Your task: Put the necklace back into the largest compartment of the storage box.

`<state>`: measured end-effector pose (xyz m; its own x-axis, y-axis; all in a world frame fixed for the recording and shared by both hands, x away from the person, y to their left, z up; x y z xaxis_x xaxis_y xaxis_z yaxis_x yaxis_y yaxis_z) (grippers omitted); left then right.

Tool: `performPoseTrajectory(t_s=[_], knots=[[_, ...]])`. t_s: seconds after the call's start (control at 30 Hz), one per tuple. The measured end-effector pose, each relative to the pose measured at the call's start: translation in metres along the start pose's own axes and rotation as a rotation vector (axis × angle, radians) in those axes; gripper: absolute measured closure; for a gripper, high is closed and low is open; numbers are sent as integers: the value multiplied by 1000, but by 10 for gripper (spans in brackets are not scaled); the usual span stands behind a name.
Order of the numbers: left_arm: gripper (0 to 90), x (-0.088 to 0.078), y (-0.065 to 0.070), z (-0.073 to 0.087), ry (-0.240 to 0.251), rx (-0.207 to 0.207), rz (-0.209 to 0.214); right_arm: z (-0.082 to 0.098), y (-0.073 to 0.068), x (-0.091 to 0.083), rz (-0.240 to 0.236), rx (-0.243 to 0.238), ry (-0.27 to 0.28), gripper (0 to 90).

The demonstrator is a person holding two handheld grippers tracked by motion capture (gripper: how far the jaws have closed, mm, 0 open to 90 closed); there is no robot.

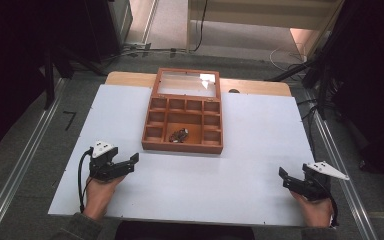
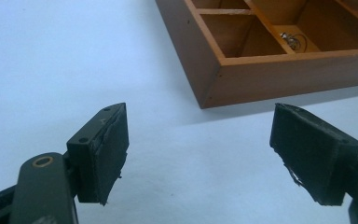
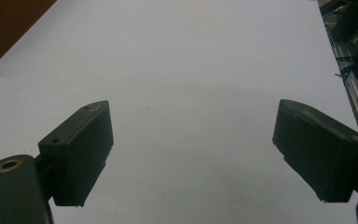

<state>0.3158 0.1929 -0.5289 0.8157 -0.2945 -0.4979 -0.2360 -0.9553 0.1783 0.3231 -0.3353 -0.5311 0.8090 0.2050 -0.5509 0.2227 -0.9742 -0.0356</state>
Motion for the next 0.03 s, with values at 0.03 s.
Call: performPoseTrajectory(t_s=[0.03], knots=[[196,0,0,0,3,-2,-1,0,0,0,0,1,0,104]])
Point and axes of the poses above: each handheld gripper's, and its own axes: x roughly forward along the jaws, z roughly out of its underside, y roughly to its right, the point moved 8 cm from there along x, roughly forward along the jaws, and after that the axes turned 4 degrees about y, right-handed, at the moved point
